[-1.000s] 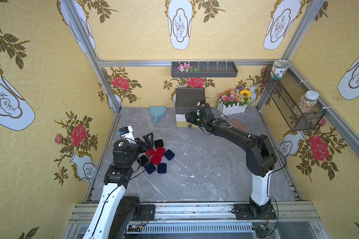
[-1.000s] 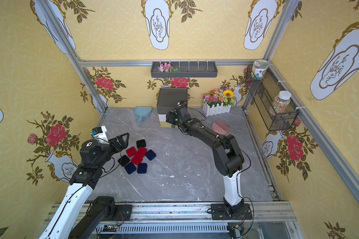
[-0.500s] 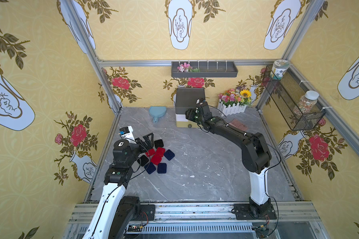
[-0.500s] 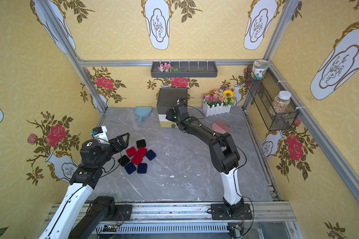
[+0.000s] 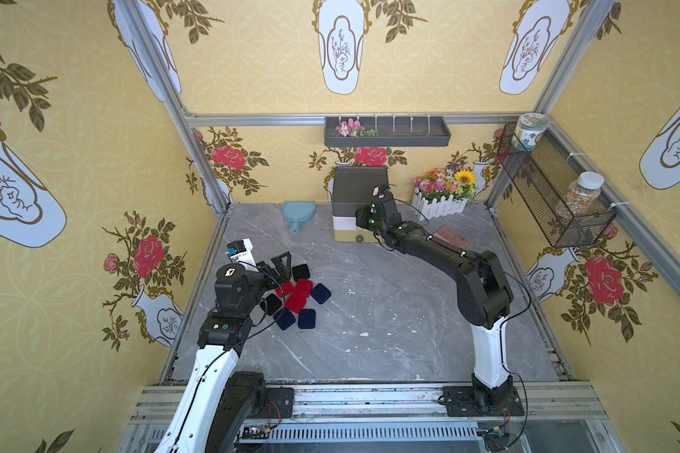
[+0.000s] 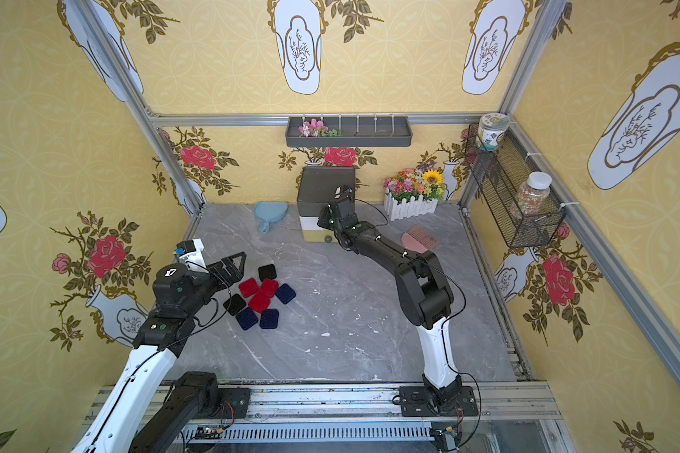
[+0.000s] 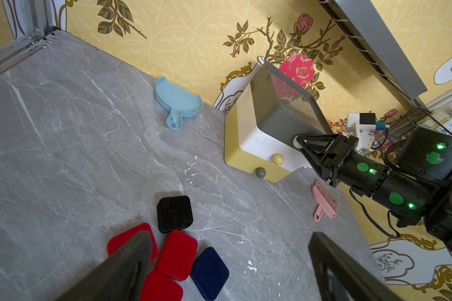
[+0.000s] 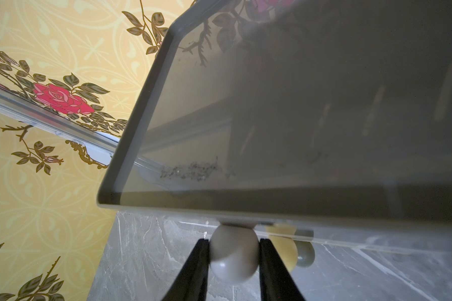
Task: Place the brooch boxes into the drawer by color
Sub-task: Open the drawer in the storage box.
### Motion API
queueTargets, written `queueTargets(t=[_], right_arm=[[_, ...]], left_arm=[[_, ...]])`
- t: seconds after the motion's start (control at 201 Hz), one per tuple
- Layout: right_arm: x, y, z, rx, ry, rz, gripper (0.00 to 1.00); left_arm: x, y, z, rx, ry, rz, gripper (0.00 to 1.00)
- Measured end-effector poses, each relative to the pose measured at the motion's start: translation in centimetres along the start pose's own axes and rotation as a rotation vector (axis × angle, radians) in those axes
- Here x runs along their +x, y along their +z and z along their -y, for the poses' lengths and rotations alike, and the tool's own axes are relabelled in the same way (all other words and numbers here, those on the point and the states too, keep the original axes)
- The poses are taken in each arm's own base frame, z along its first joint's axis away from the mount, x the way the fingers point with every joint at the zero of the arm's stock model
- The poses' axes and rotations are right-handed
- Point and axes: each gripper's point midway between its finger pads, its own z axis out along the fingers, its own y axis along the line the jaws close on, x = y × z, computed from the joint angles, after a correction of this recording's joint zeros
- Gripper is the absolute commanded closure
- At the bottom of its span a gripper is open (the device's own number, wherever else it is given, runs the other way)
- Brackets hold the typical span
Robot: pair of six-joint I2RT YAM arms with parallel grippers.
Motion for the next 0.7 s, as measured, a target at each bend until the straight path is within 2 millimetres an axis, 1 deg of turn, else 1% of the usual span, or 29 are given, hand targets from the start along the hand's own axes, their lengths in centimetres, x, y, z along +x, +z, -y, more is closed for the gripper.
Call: queueTargets(t=[0.139, 0.269, 0.438, 0.702], right_arm=[[0.4, -0.4, -0.1, -0.006, -0.015, -0.001, 0.80], [0.9, -1.1, 0.0, -0.013, -0.021, 0.000, 0.80], [1.9, -2.4, -0.3, -0.021, -0.029, -0.011, 0.80], [4.4, -5.2, -1.4, -0.033, -0.055, -0.046, 0.80]], left_arm=[[0.0, 0.2, -0.1, -0.002, -0.004, -0.003, 0.00], [0.2, 0.3, -0.1, -0.004, -0.005, -0.008, 0.00], [0.1, 0.1, 0.0, 0.002, -0.004, -0.001, 0.00], [0.1, 0.0, 0.0, 0.004, -0.006, 0.001, 0.00]])
